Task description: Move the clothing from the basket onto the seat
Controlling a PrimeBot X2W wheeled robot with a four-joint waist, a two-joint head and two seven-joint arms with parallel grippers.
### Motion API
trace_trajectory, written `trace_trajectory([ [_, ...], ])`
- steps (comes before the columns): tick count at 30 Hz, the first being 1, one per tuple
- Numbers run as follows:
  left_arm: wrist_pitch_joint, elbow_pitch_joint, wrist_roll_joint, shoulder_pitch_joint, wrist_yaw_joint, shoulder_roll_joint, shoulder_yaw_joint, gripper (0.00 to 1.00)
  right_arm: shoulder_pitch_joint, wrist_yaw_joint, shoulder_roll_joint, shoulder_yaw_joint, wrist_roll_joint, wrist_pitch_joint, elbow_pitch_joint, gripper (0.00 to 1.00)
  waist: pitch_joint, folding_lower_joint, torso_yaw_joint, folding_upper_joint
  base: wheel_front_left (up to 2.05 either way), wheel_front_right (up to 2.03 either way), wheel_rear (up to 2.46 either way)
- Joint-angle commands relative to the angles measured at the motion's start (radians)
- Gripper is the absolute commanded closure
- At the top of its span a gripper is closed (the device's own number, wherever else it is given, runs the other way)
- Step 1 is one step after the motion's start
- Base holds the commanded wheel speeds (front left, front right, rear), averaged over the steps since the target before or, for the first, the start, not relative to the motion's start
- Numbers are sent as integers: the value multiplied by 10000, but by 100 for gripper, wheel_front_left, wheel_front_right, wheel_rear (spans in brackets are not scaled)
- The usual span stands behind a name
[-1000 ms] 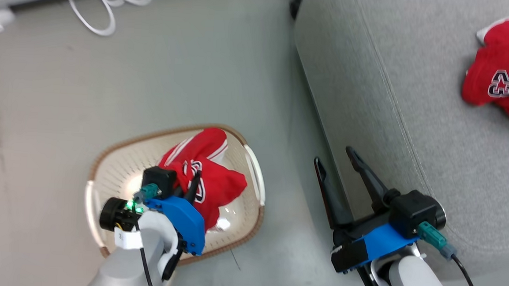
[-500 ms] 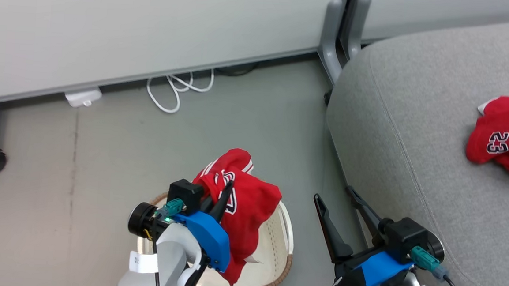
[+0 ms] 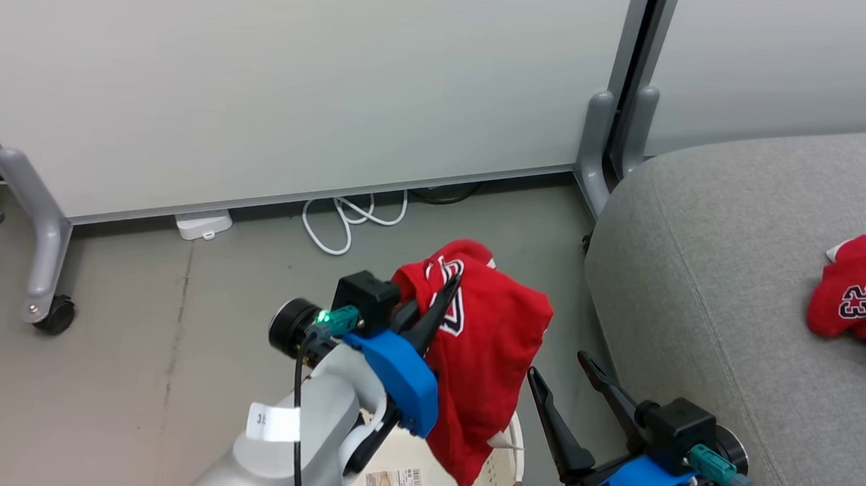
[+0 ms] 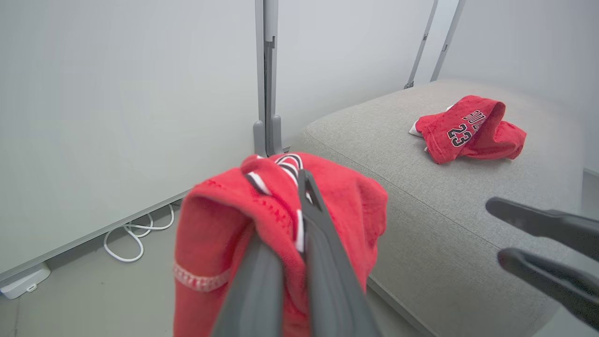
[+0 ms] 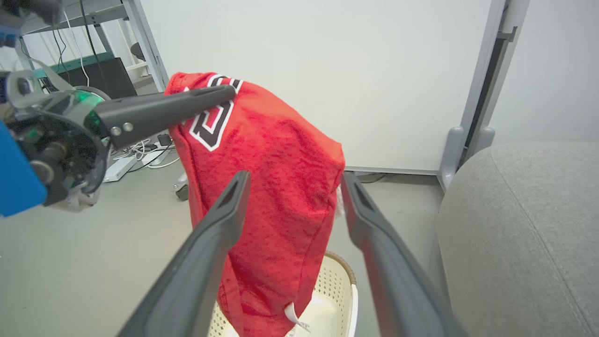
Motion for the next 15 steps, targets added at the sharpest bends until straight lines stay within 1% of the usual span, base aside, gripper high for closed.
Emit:
trace_trajectory([
  [1, 9, -79, -151, -275, -11, 6, -98, 100, 131, 1, -5, -13, 11, 16, -42, 0, -79, 2, 99, -1, 0, 0, 0],
  [8, 304, -362, -934, -948, 137, 6, -769, 100, 256, 1, -5, 5, -23, 87, -65, 0, -146, 2, 313, -1, 0, 0, 0],
  [15, 402, -668, -1642, -1555, 343, 5, -1424, 100, 285, 1, -5, 88, 21, 164, -81, 0, -197, 2, 349, -1, 0, 0, 0],
])
